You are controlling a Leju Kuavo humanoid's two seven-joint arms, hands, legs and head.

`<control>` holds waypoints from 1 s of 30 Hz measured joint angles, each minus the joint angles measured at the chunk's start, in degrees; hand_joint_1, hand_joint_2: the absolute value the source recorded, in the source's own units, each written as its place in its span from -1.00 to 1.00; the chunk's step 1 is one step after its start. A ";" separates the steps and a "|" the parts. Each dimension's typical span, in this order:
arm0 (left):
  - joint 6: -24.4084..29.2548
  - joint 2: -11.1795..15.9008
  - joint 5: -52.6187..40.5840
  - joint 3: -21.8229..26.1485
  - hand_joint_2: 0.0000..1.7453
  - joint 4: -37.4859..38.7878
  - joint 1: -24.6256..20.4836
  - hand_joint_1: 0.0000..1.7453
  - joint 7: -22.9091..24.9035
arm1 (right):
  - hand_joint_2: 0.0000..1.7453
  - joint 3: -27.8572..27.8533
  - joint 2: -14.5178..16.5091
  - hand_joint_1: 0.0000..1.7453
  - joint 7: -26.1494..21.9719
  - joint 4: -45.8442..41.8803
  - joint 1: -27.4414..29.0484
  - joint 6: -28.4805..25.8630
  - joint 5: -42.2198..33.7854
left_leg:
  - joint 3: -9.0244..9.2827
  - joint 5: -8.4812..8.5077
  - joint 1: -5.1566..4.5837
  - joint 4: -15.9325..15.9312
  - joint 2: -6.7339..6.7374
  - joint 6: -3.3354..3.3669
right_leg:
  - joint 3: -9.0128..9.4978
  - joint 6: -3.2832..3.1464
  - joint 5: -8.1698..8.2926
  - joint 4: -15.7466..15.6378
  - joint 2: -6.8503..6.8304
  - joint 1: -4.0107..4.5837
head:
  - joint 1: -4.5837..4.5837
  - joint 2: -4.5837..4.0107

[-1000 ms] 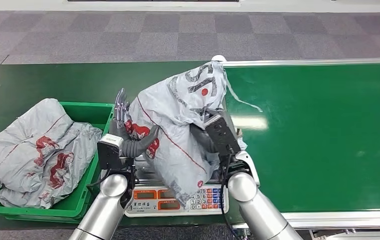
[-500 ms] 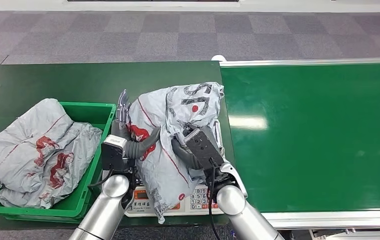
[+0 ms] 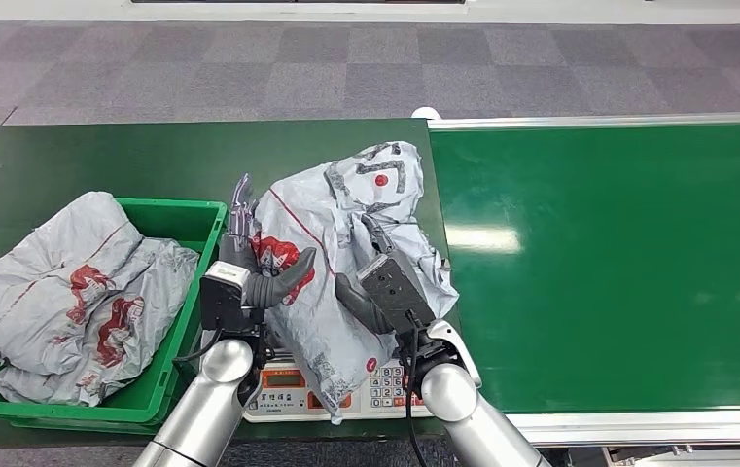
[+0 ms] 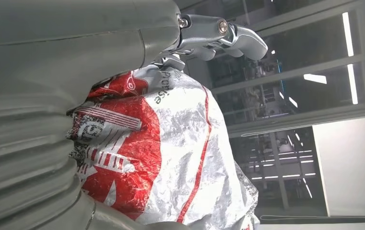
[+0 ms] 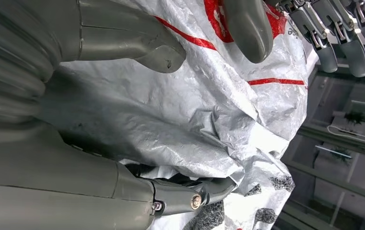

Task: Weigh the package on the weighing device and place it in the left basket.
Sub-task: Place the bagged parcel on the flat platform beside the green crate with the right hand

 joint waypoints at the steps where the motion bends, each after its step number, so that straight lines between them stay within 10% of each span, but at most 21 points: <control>1: 0.00 0.00 -0.01 0.00 1.00 0.01 0.00 -1.00 0.00 | 1.00 0.00 0.00 -0.90 0.00 0.00 0.00 0.00 0.00 | 0.00 0.00 0.00 0.00 0.00 0.00 | 0.00 0.00 0.00 0.00 0.00 0.00 | 0.00 0.00; 11: 0.98 0.13 -2.08 -0.03 1.00 -0.08 0.01 -1.00 0.57 | 1.00 -0.69 -0.16 -1.00 0.10 -1.00 0.69 3.91 -4.50 | 0.00 0.00 0.00 0.00 0.00 0.00 | -0.01 0.00 0.00 0.00 0.00 0.00 | 0.00 0.00; 15: 3.60 2.00 -10.97 -0.23 1.00 -1.72 0.05 -1.00 3.22 | -1.00 -4.41 -1.64 -1.00 -2.91 -2.78 3.10 11.73 -13.39 | -0.01 0.00 0.00 0.00 -0.01 0.00 | -0.01 0.00 0.00 0.00 -0.01 0.00 | 0.02 0.00; 21: -0.86 5.30 -25.88 -0.62 1.00 -3.84 -1.66 -1.00 6.89 | -1.00 -12.64 -3.06 -1.00 -8.29 -3.21 5.00 20.48 -19.64 | -0.01 0.02 -0.01 0.01 -0.02 0.00 | -0.03 -0.01 0.01 0.00 -0.02 -0.01 | 0.01 0.00; 30: -29.80 4.47 -48.32 -12.79 1.00 14.93 -18.66 -1.00 6.77 | -1.00 -16.98 -2.72 -1.00 -8.38 -2.97 4.83 28.04 -19.96 | -0.06 0.18 -0.05 0.03 -0.05 0.02 | -0.08 -0.10 0.22 0.00 -0.11 -0.03 | 0.02 0.00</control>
